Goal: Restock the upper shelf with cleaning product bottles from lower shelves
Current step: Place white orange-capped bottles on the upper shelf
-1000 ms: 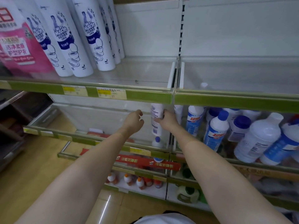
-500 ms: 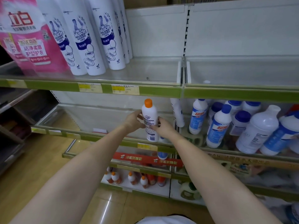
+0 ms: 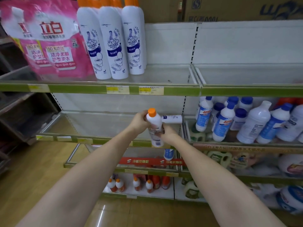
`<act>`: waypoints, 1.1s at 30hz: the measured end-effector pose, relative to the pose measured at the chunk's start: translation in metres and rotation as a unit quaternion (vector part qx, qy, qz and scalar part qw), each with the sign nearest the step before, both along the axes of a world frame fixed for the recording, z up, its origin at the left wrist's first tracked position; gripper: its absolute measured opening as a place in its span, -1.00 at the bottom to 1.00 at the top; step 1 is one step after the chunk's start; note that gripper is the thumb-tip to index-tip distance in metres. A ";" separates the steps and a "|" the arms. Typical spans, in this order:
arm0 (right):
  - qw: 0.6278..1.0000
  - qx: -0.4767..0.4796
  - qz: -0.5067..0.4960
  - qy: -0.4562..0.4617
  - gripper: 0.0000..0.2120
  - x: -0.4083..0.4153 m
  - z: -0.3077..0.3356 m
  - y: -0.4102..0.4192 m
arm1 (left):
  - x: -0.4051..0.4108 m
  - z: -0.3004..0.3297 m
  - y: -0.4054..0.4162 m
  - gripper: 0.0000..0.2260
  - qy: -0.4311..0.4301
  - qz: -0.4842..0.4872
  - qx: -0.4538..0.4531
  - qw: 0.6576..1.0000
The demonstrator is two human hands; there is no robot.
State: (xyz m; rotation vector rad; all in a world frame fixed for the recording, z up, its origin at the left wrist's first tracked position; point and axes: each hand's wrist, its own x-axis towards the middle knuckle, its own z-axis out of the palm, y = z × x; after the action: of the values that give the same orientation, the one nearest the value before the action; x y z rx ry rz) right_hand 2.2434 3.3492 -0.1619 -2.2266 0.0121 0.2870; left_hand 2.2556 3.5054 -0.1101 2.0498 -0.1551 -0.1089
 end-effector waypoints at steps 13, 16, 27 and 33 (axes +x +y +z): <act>0.989 0.091 0.063 0.101 -0.53 -0.070 0.015 0.066 | -0.039 -0.008 0.069 -0.52 0.091 0.085 -0.153 0.980; 0.981 0.122 0.059 0.138 -0.56 -0.082 0.017 0.080 | -0.046 -0.004 0.085 -0.51 0.105 0.106 -0.185 0.971; 0.972 0.118 0.078 0.187 -0.62 -0.097 0.035 0.115 | -0.056 0.010 0.113 -0.37 0.176 0.142 -0.236 0.945; 0.967 0.126 0.086 0.203 -0.56 -0.100 0.040 0.121 | -0.060 0.018 0.121 -0.44 0.198 0.131 -0.221 0.946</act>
State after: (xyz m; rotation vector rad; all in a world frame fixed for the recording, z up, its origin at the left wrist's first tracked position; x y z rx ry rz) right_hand 2.1433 3.4698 -0.1215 -1.8862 0.0029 0.7933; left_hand 2.1960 3.6265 -0.0920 1.5454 0.3189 -0.2907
